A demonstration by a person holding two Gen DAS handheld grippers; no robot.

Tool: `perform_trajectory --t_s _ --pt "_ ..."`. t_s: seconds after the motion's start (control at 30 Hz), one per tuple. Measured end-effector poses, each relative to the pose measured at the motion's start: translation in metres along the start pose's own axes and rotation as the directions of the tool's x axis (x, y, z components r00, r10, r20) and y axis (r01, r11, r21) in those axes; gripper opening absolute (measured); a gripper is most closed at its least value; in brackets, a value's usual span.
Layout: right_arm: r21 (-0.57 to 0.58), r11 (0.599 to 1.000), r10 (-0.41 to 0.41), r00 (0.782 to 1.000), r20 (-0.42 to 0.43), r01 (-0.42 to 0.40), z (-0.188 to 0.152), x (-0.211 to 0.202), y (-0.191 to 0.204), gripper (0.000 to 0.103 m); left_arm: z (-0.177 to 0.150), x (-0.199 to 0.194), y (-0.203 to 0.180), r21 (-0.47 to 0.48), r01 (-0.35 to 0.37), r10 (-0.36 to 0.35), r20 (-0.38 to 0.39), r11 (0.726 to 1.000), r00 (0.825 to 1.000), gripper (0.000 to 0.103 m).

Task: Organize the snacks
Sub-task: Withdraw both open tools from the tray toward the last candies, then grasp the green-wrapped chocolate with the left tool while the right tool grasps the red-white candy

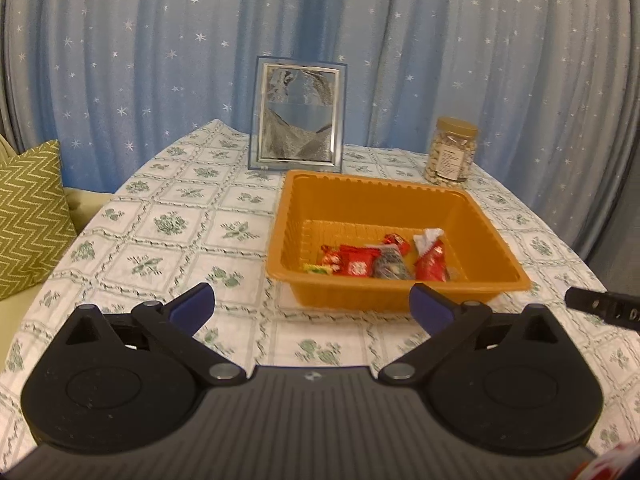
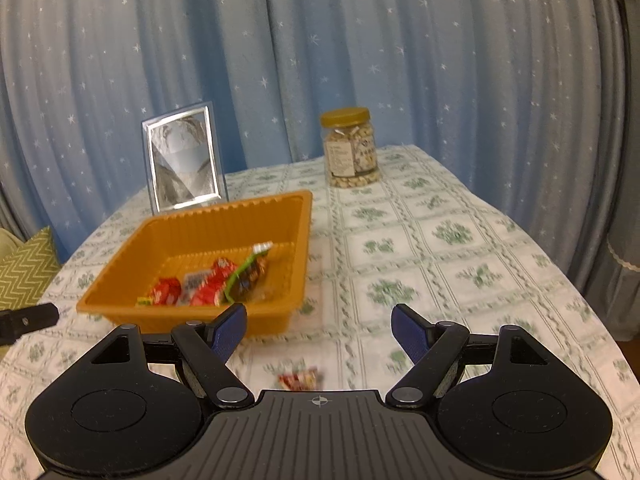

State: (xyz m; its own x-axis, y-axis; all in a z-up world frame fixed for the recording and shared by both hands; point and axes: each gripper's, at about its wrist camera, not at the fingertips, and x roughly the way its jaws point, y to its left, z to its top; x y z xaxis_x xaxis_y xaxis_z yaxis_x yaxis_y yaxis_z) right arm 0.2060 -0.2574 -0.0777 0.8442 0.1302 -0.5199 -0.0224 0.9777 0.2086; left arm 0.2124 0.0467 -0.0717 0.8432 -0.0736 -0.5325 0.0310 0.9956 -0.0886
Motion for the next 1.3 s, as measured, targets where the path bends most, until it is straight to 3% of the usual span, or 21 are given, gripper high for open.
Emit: perform_trajectory --t_s 0.3,0.57,0.73,1.3 --pt "-0.026 1.000 -0.007 0.996 -0.091 0.005 -0.038 0.002 -0.006 0.079 -0.031 -0.006 -0.020 0.019 0.052 -0.051 -0.060 0.998 0.997 0.103" --pt "-0.048 0.999 -0.004 0.994 -0.107 -0.001 -0.044 0.009 -0.004 0.079 -0.054 0.005 -0.039 0.035 0.084 -0.079 -0.124 0.996 0.989 0.102" --pt "-0.040 0.999 -0.007 0.993 -0.114 0.002 -0.044 0.013 -0.006 0.079 -0.061 0.013 -0.049 0.041 0.094 -0.088 -0.144 0.995 0.986 0.096" --pt "-0.042 0.999 -0.010 0.995 -0.103 0.006 -0.040 0.022 -0.005 0.079 -0.069 0.038 -0.062 0.076 0.108 -0.092 -0.191 0.991 0.977 0.041"
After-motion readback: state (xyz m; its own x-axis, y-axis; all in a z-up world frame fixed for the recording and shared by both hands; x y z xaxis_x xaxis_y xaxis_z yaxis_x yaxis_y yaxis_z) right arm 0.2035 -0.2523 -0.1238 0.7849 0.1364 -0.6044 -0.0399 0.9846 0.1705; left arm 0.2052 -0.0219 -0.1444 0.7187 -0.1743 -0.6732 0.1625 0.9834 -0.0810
